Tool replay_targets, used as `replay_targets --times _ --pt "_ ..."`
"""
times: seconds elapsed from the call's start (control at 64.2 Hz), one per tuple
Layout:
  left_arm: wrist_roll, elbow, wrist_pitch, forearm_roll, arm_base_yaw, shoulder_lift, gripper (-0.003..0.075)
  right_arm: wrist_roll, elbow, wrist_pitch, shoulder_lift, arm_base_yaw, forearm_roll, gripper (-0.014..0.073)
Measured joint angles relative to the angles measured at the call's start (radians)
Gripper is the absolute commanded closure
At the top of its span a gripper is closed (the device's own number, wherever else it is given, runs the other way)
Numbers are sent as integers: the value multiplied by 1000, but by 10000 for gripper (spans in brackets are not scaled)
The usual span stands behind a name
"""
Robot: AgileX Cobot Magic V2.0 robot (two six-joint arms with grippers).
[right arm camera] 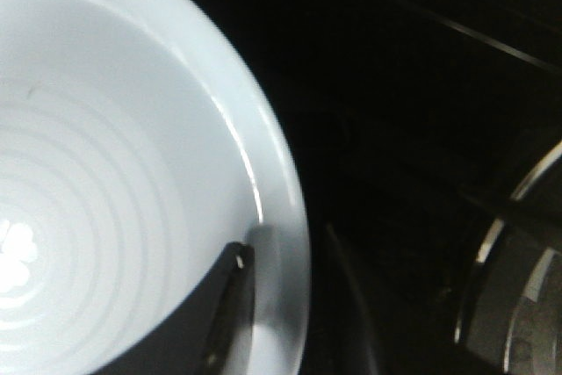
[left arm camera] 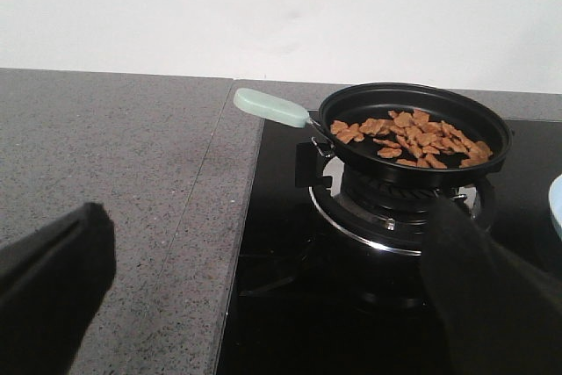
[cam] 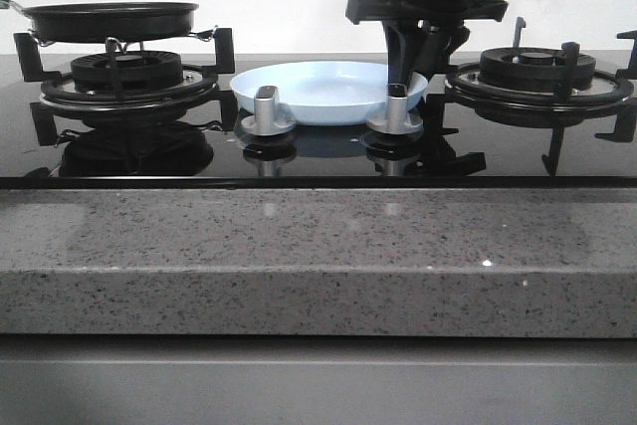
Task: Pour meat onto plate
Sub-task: 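Lower the right gripper to the light blue plate rim and grasp it, then lift the plate with the right gripper and hold it up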
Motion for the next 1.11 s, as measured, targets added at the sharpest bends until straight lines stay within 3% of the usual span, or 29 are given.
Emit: replay_targets --times 0.093,0.591,0.918,1.105 --pt "0 0 0 0 0 0 29 2 0 -2 0 -2 0 669" --pt "0 0 0 0 0 0 28 10 -87 6 -22 -38 33 664" --pt "0 0 0 0 0 0 29 8 -96 18 -146 -89 180 664" --pt "0 0 0 0 0 0 28 -16 38 18 -239 -70 194 664"
